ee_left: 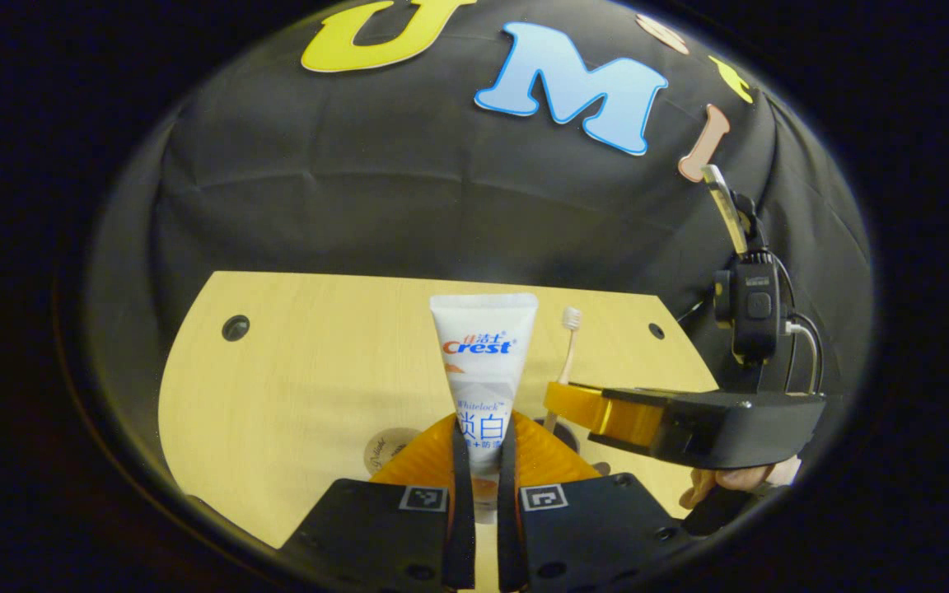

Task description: Put the toothbrush and toothpaste on the desktop into the cup, then pick up the cup and place it on the coaster on the desktop.

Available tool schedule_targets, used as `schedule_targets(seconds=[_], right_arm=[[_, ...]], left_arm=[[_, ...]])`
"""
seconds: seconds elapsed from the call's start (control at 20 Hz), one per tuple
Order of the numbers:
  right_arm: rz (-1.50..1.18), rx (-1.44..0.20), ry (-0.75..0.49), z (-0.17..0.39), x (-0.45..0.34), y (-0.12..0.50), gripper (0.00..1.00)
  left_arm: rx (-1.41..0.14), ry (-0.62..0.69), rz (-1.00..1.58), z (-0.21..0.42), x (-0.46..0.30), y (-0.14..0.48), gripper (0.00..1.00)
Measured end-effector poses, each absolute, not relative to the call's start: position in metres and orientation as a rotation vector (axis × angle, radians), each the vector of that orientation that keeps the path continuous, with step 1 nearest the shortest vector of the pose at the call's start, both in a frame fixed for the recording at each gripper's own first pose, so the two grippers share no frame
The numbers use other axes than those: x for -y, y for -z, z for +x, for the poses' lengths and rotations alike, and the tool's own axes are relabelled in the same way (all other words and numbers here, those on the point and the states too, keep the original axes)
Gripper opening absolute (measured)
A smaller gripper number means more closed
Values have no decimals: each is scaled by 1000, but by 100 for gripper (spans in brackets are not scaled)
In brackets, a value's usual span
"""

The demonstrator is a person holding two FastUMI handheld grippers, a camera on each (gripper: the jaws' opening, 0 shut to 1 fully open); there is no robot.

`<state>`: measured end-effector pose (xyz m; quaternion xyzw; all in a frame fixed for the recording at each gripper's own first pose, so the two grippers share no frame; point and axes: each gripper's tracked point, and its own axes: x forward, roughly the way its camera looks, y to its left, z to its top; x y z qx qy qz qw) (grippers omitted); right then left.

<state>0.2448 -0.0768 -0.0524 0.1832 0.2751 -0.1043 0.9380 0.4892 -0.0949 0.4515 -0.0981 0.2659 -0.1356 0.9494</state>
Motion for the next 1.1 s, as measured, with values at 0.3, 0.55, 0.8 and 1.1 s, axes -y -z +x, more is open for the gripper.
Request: schedule_targets(seconds=[0.3, 0.55, 0.8, 1.1], right_arm=[[397, -554, 202, 230, 71, 53, 3], [407, -568, 197, 216, 66, 60, 6], [399, -582, 190, 202, 60, 64, 6], [424, -575, 203, 183, 65, 62, 6]], left_arm=[[-534, 276, -203, 497, 95, -453, 18], [-521, 287, -214, 484, 94, -456, 18], [-505, 306, -239, 482, 99, -461, 18], [-467, 367, -303, 487, 120, -473, 18]])
